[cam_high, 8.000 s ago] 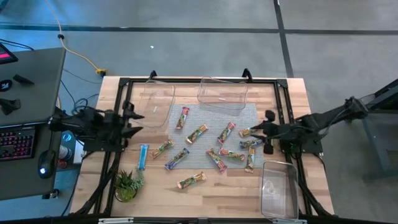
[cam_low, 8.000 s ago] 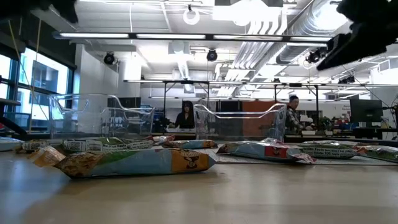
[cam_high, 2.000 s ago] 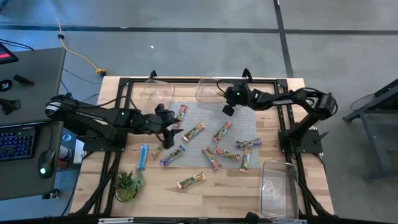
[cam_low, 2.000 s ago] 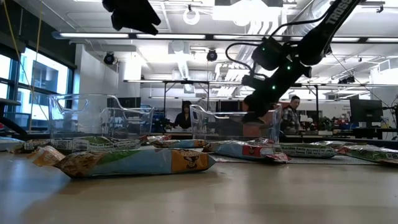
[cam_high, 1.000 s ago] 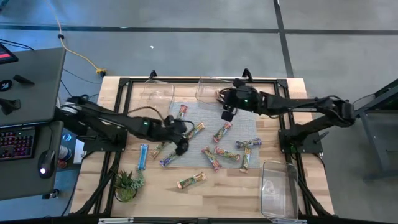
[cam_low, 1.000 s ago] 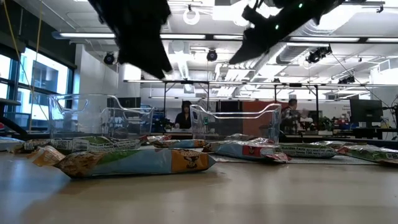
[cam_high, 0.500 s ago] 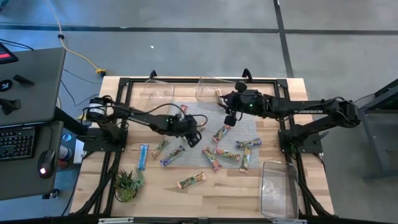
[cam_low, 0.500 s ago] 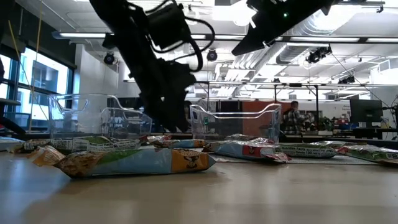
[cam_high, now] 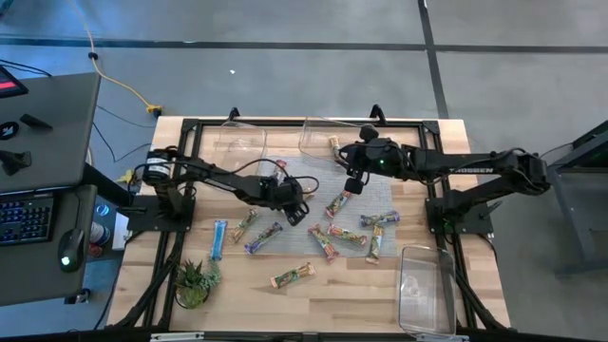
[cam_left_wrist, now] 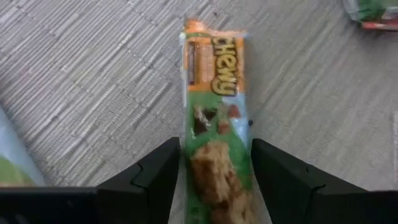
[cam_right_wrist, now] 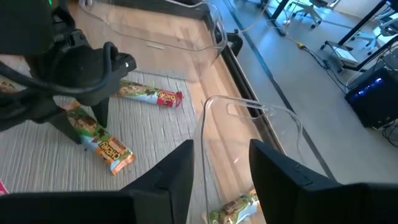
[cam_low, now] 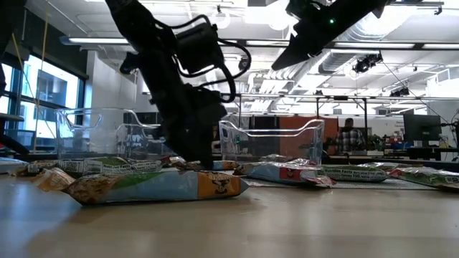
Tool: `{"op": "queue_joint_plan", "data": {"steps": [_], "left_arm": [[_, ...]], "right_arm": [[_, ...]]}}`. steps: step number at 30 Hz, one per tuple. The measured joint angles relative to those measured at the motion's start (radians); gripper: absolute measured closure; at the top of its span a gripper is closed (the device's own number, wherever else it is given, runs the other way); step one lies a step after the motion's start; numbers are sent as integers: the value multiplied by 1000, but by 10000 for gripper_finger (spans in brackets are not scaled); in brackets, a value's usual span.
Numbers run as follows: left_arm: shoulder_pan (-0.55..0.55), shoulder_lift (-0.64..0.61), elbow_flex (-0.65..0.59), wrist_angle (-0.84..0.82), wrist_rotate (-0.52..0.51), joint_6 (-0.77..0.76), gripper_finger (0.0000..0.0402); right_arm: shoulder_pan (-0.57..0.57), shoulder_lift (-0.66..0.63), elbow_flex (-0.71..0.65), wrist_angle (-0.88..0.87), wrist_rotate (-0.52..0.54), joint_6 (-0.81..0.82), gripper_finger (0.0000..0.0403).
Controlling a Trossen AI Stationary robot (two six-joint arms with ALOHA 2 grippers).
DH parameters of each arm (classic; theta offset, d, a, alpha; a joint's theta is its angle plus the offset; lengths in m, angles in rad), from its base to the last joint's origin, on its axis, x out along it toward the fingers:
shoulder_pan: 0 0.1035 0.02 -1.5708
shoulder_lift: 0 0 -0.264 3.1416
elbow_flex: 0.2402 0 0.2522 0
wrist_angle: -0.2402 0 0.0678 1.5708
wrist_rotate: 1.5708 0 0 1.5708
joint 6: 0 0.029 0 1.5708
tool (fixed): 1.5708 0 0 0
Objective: Pick and place Granola Bars by type
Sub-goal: Put the yellow granola bar into the top right transparent bin
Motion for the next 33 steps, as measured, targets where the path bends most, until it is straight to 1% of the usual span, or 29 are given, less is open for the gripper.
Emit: {"op": "queue_joint_plan", "data": {"steps": [6, 8, 11, 16, 19, 22, 24, 29, 33], "left_arm": [[-1, 18, 2, 0, -6, -4, 209], [-1, 18, 2, 0, -8, -4, 216], [0, 20, 15, -18, -6, -5, 240], [1, 26, 45, -16, 18, 11, 290], [1, 26, 79, -19, 64, 12, 310], [0, 26, 138, -32, 107, 40, 315], [0, 26, 199, -81, 106, 68, 314], [25, 26, 402, -248, -22, 201, 314], [87, 24, 532, -288, -50, 291, 314]], "right_arm": [[0, 0, -1, -31, -1, 0, 265], [0, 0, -1, -45, -1, 13, 265], [2, 0, -1, -60, -16, 69, 265], [26, 0, -1, -101, -110, 160, 265], [58, 0, -1, -144, -160, 228, 265], [100, 0, -1, -192, -166, 269, 265], [132, 0, -1, -228, -161, 317, 265], [231, 0, -1, -346, -160, 446, 265], [317, 0, -1, -444, -157, 527, 265]]}}
